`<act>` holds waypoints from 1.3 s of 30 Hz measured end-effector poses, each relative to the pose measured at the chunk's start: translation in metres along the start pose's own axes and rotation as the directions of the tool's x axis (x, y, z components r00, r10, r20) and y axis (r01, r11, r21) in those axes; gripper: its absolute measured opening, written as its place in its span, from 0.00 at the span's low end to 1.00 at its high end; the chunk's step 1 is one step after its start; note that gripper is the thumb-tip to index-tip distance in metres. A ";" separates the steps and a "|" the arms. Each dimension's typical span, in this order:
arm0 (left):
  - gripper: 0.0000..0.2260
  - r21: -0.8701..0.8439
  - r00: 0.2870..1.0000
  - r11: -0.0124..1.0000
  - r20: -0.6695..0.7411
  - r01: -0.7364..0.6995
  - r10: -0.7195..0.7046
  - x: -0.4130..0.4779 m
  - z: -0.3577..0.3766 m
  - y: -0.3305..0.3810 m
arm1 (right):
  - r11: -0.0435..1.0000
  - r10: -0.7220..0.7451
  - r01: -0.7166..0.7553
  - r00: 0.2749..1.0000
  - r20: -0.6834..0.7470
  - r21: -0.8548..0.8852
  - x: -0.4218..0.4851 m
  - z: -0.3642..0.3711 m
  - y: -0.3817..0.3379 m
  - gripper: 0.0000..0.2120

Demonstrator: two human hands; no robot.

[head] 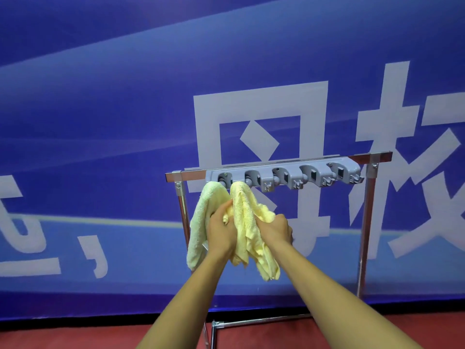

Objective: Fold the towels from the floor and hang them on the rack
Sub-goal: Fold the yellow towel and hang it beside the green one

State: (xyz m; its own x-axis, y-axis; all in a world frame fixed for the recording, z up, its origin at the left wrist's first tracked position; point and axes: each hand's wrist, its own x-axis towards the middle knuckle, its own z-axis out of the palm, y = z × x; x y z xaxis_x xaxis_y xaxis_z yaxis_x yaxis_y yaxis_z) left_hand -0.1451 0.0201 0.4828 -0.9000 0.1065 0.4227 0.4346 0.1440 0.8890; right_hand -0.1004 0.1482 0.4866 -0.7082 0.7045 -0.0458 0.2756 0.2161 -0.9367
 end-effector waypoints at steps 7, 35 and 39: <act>0.17 0.032 1.000 0.999 0.013 0.004 -0.004 -0.002 -0.001 0.002 | 1.000 0.012 -0.012 1.000 0.004 0.024 0.002 0.008 0.003 0.36; 0.20 0.311 0.994 0.950 0.086 0.035 -0.065 -0.060 -0.028 0.118 | 0.885 -0.312 0.325 0.946 0.092 -0.333 -0.091 -0.068 -0.062 0.38; 0.18 0.277 0.991 0.961 0.119 0.019 -0.053 -0.074 -0.034 0.132 | 0.879 -0.336 0.339 0.939 0.069 -0.335 -0.110 -0.084 -0.061 0.39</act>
State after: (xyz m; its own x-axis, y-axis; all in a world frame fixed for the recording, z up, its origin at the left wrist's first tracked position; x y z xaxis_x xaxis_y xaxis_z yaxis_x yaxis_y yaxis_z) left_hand -0.0224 -0.0021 0.5746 -0.9115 0.2146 0.3507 0.4101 0.4125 0.8134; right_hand 0.0153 0.1142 0.5777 -0.8027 0.5425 0.2478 0.2199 0.6554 -0.7225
